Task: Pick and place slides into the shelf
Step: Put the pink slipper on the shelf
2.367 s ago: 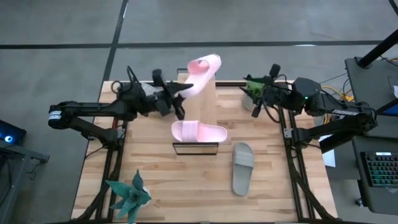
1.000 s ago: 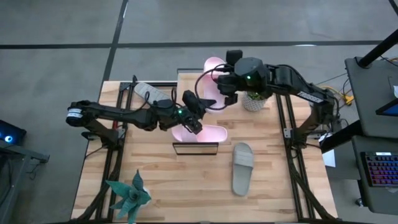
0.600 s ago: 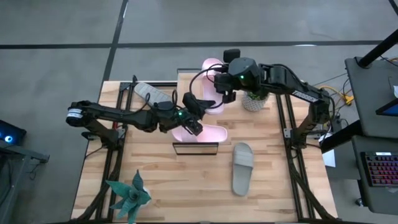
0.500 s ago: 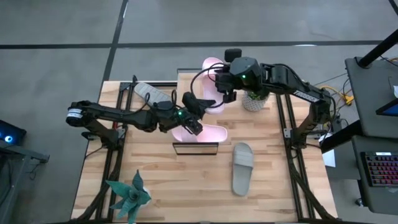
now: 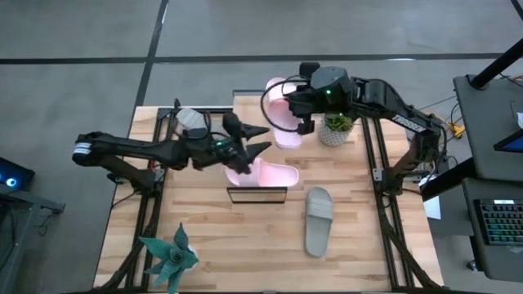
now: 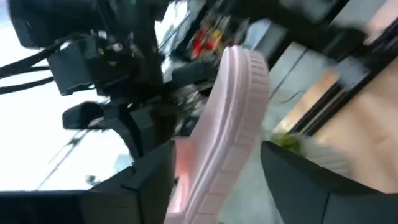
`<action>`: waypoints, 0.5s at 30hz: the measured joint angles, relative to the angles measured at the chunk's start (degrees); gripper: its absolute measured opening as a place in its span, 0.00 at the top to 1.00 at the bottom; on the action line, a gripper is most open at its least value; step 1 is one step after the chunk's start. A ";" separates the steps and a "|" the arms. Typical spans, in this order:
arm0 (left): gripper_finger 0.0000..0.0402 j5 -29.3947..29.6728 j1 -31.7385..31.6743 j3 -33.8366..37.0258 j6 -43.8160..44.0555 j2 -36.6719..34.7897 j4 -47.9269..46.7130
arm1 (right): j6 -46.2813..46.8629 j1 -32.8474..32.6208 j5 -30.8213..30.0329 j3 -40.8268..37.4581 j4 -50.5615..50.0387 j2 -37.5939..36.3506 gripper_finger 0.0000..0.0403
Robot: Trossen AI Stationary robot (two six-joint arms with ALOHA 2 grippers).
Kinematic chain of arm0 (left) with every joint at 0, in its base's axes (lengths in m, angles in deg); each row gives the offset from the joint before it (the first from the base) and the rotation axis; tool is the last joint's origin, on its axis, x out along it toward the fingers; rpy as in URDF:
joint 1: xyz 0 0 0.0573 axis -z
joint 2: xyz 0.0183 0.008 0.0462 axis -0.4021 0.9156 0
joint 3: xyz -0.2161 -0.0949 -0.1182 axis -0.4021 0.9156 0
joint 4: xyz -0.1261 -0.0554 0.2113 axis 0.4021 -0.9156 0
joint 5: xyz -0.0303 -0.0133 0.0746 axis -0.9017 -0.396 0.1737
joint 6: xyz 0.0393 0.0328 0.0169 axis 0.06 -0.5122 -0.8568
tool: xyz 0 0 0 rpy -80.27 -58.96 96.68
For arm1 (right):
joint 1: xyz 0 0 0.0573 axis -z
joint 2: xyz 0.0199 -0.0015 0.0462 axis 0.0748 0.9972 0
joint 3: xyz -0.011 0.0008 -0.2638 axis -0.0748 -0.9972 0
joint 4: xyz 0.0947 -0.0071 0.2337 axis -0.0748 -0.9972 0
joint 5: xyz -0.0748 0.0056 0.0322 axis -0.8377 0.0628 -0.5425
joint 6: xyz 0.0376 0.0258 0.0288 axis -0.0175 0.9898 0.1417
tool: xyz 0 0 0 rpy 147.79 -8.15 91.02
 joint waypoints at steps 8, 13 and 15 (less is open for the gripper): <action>0.43 -2.54 0.07 0.12 9.08 -8.19 -12.89 | -5.38 2.43 21.35 -2.83 2.17 -2.60 0.98; 0.43 -3.01 0.16 2.71 12.17 -11.12 -16.69 | -10.58 2.74 30.60 -4.21 2.09 -3.77 0.98; 0.43 -2.91 0.14 4.65 11.94 -11.84 -15.60 | -12.51 2.81 34.35 -4.56 2.38 -4.26 0.98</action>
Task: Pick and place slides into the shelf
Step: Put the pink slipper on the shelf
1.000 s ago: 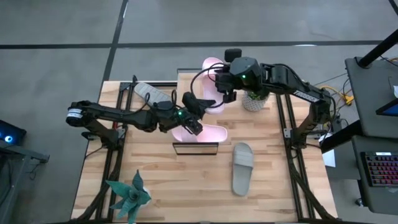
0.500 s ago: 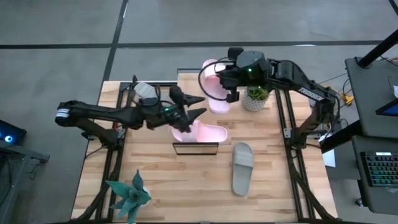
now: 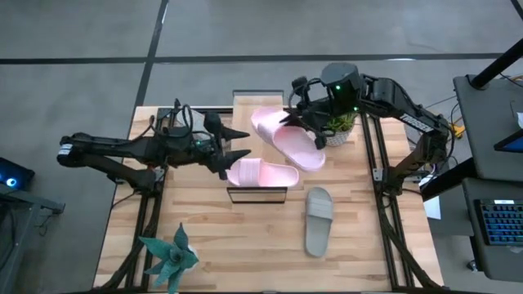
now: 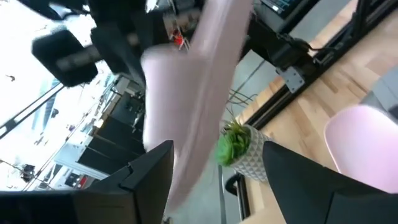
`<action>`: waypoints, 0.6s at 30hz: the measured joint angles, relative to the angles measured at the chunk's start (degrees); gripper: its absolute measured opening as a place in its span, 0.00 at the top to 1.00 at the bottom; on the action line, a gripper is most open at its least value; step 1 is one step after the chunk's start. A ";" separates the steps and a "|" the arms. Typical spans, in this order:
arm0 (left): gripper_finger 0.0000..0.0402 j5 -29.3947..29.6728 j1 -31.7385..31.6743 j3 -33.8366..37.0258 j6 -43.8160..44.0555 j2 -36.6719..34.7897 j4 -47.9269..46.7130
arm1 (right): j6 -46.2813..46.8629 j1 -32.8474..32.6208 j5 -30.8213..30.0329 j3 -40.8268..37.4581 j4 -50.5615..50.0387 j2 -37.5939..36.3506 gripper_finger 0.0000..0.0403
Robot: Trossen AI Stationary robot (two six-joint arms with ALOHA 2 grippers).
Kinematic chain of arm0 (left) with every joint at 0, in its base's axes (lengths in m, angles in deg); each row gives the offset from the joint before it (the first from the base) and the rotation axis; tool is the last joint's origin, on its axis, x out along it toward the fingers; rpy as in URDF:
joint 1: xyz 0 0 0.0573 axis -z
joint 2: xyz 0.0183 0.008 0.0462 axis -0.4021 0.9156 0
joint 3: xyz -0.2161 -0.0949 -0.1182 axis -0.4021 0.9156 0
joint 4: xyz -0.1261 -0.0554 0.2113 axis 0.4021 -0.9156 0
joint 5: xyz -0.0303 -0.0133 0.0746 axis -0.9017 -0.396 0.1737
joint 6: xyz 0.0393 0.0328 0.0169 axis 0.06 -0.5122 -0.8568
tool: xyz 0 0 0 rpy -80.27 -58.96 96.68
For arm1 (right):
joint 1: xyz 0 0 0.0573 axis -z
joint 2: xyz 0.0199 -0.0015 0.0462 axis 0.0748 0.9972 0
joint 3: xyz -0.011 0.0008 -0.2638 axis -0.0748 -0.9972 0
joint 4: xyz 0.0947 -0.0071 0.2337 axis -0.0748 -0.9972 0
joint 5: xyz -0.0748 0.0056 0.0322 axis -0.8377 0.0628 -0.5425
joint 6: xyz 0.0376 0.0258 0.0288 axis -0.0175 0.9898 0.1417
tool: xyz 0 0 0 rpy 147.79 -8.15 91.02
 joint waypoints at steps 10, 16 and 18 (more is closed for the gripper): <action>0.43 2.50 -0.04 3.82 -5.08 0.10 10.10 | -1.15 0.06 10.30 -0.10 2.09 0.14 0.98; 0.43 2.80 -0.07 3.14 -7.74 3.76 12.50 | -0.53 0.04 11.49 -0.15 3.19 0.59 0.98; 0.43 4.02 -0.07 3.14 -9.37 4.74 14.55 | -0.11 0.04 11.53 -0.15 3.25 0.58 0.98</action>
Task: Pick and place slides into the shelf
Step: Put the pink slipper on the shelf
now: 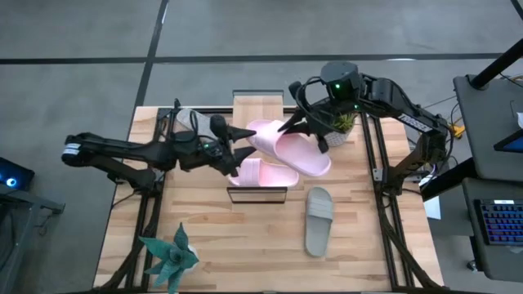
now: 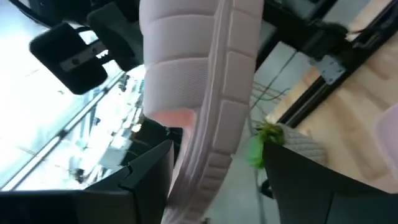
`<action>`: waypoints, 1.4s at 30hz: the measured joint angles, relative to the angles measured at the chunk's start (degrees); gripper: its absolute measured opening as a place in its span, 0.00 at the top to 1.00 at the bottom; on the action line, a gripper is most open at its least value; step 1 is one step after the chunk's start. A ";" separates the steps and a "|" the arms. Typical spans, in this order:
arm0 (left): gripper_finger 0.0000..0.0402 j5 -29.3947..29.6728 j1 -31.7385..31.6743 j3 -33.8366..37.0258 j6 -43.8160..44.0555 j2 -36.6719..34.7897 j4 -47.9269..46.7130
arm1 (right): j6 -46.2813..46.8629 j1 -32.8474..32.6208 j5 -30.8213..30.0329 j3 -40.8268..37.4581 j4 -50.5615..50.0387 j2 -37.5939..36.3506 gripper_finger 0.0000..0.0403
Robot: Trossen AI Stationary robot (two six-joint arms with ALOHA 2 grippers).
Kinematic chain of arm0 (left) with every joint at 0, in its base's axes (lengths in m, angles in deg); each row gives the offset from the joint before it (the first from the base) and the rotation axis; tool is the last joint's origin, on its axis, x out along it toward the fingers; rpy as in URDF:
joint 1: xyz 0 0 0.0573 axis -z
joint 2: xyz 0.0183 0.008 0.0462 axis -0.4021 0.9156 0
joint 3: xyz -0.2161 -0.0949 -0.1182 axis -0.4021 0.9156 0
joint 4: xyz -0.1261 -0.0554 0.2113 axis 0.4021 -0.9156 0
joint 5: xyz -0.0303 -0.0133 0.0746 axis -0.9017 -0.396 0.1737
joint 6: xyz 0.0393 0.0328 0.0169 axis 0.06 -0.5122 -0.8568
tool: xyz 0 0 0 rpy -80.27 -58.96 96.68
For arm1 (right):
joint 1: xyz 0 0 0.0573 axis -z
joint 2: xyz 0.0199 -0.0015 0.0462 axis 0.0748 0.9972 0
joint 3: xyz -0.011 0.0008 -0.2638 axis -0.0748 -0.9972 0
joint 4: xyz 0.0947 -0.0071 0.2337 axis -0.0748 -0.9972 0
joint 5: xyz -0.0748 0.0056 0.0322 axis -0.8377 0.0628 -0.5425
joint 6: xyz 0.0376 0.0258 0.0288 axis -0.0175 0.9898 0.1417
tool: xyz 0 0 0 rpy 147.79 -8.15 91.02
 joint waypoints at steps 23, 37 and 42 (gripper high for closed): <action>0.94 9.85 -0.02 -0.11 -7.91 1.92 5.18 | 2.70 -0.32 -3.45 0.07 1.40 -0.33 0.88; 0.94 24.07 -0.39 -0.02 -11.92 1.52 5.19 | -1.01 -3.15 -16.10 0.09 4.33 -0.88 0.60; 0.94 24.20 -0.37 -0.03 -11.76 1.67 5.21 | -7.39 -5.47 -22.39 0.09 4.47 0.36 0.58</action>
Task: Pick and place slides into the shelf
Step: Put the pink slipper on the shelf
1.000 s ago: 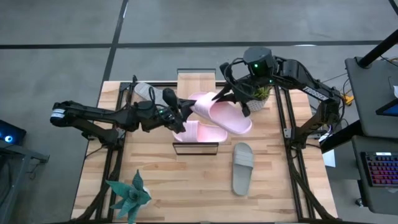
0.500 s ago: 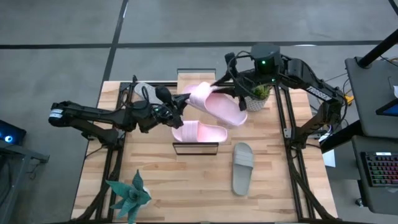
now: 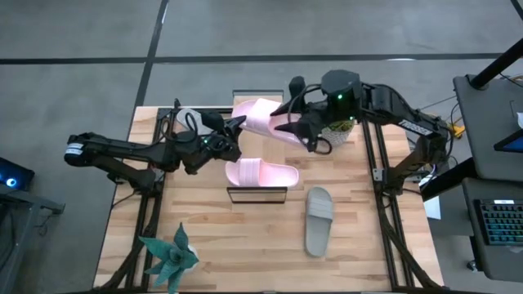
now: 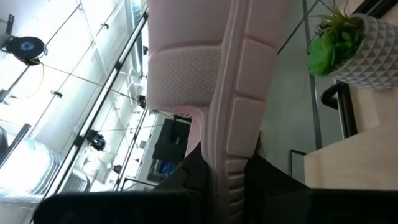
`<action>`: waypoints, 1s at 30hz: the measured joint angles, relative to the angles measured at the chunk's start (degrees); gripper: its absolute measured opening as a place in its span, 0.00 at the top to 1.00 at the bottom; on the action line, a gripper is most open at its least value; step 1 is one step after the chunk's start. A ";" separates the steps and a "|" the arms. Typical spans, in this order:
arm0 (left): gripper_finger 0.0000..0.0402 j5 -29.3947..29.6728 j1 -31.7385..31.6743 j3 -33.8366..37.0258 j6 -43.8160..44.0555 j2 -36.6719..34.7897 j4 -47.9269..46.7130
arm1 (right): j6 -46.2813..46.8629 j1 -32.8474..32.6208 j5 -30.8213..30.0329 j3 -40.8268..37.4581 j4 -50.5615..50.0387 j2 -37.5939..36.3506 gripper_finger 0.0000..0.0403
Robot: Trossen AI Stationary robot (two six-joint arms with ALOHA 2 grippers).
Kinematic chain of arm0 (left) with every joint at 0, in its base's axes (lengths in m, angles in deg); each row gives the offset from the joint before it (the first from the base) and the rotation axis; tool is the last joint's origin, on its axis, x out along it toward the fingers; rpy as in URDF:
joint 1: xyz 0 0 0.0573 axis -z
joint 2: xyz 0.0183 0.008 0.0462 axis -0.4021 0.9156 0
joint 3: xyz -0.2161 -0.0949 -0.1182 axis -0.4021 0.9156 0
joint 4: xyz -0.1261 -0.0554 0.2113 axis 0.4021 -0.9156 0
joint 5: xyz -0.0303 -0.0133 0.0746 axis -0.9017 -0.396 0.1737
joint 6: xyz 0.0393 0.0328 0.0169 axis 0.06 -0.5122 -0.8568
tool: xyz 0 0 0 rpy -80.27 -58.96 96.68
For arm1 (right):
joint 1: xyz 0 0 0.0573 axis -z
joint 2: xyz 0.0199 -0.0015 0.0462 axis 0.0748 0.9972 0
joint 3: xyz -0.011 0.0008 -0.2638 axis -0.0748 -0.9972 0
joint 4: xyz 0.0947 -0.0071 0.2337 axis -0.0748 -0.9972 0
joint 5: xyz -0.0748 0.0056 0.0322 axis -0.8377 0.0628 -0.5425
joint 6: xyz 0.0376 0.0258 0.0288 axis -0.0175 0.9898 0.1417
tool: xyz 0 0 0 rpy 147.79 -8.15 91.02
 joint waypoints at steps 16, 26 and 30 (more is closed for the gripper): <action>0.94 -0.15 -0.02 -0.13 -0.18 1.17 -0.23 | -7.00 -0.32 -6.74 0.07 2.38 4.21 0.67; 0.79 0.15 -0.11 -0.15 2.83 0.96 -1.43 | -5.37 0.91 -6.19 0.07 3.29 5.59 0.97; 0.74 -0.14 -0.11 0.03 5.92 -0.05 -1.71 | -5.69 1.75 -5.45 0.00 3.69 5.63 0.97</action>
